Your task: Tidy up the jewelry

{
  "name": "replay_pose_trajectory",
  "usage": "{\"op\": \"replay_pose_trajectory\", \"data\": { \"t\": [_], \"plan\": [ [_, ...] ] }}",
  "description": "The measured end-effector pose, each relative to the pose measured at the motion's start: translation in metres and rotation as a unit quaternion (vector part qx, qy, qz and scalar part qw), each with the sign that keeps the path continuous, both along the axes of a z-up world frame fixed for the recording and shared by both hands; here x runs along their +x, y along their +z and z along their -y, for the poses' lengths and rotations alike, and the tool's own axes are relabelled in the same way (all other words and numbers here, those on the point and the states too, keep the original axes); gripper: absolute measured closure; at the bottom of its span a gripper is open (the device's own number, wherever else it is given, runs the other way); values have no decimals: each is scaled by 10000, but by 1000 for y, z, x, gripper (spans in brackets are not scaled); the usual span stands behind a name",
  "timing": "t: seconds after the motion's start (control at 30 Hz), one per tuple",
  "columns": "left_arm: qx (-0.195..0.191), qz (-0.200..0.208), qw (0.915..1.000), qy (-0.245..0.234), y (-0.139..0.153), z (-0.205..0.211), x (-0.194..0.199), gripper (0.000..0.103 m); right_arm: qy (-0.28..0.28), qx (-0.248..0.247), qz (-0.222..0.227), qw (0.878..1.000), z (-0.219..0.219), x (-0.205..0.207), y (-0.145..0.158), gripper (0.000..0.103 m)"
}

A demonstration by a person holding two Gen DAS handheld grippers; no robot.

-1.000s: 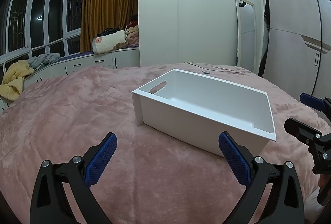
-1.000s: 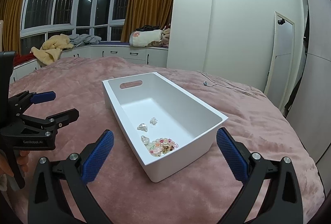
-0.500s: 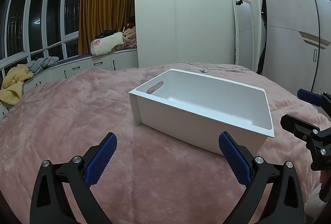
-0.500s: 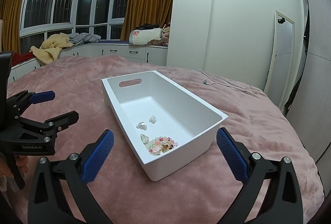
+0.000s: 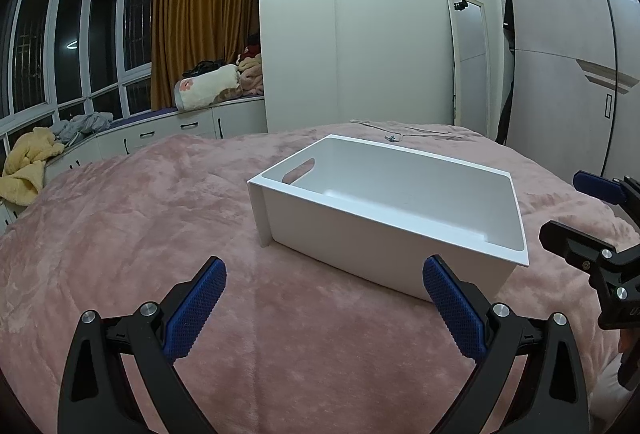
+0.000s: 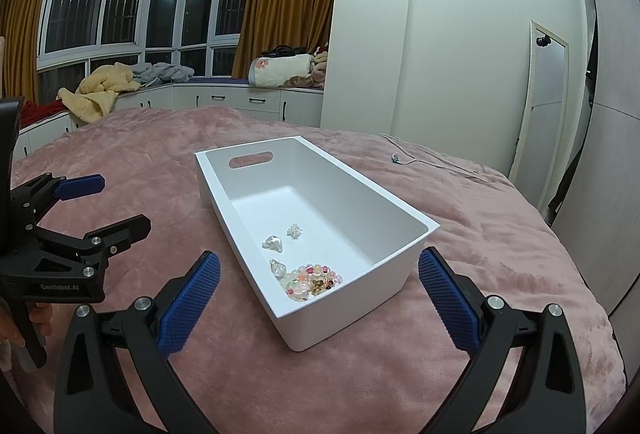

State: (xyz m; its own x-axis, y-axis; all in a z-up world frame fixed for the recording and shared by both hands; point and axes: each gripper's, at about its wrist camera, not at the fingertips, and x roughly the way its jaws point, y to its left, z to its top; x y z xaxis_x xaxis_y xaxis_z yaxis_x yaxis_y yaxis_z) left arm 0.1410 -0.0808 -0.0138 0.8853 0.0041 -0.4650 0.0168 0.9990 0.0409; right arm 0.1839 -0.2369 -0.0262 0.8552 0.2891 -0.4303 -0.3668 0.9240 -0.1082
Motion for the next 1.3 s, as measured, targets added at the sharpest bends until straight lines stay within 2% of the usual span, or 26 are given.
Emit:
{"op": "replay_pose_trajectory", "data": {
  "t": [1.07,1.2,1.3],
  "plan": [
    [19,-109,9999,-112,-6,2,2,3,-63,29,-6,10000,4,2,2,5],
    [-3,50,9999,-145,-5,2,-3,3,-52,23,-11,10000,4,2,1,5],
    [146,169,9996,-163,-5,4,-7,3,-35,0,-10,10000,3,3,1,5]
  ]
}}
